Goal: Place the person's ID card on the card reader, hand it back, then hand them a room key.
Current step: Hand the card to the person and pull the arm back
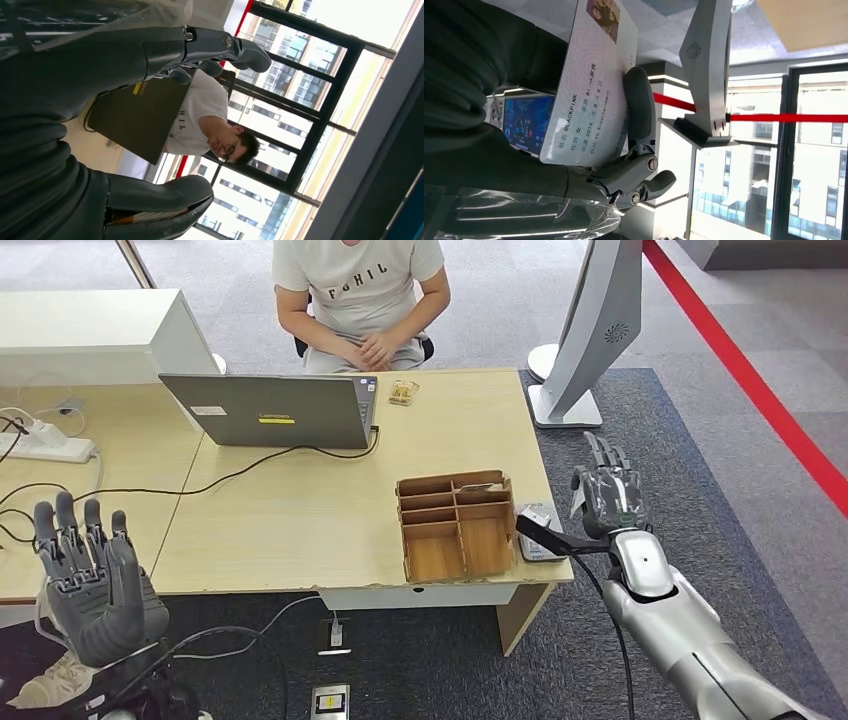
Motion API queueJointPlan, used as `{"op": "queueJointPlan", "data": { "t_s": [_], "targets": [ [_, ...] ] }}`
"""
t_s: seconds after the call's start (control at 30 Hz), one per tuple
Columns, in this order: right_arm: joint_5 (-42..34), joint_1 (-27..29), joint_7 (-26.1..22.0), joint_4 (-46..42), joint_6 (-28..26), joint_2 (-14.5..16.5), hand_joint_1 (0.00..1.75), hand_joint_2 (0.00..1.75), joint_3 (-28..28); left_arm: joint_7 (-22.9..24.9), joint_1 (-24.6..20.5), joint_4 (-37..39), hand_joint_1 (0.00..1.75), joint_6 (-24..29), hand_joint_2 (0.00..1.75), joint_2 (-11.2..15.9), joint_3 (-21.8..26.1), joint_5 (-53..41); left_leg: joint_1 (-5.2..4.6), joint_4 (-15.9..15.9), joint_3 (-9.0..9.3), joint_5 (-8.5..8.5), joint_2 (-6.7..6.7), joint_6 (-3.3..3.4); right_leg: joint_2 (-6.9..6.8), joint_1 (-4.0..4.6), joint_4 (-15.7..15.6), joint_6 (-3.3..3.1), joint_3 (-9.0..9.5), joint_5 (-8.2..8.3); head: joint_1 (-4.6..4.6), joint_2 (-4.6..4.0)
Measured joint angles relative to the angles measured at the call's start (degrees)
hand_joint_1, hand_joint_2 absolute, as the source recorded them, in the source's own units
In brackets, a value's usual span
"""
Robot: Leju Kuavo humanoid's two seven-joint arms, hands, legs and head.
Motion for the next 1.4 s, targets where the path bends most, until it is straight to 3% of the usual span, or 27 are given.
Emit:
{"op": "queueJointPlan", "data": {
  "t_s": [0.2,0.4,0.9,1.4],
  "targets": [
    [1.5,-3.7,0.8,-4.9,2.7,-2.5,1.75,1.75,-1.2,0.0,-1.1,0.2,0.00,-0.1,1.75,0.0,-0.4,0.7,0.01,0.0,0.00,0.00,0.00,0.00,0.00,0.00,0.0,0.00,0.00,0.01,-0.01,0.00],
    [1.2,-8.7,0.7,-5.4,4.6,-2.0,1.75,1.75,-1.1,0.0,-1.9,0.8,0.00,-2.1,1.75,0.0,-0.8,1.1,0.01,0.0,-0.03,0.00,0.00,0.00,0.00,0.01,0.0,0.00,-0.01,0.00,0.00,0.00],
    [1.0,-21.2,-0.1,7.9,4.8,7.4,1.75,1.75,1.9,0.0,-4.2,3.2,0.00,-5.3,1.75,-1.1,-1.9,1.4,0.03,0.0,-0.07,0.01,0.00,0.00,0.00,0.02,0.0,0.00,-0.05,0.00,-0.01,0.00],
    [3.3,-24.7,-0.1,18.1,5.6,13.4,1.75,1.75,4.2,0.0,-5.3,6.3,0.00,-8.8,1.75,-2.7,-2.0,1.1,0.02,0.0,-0.07,0.01,0.00,0.00,0.00,0.02,0.0,0.00,-0.06,0.00,0.01,0.00]
  ]
}}
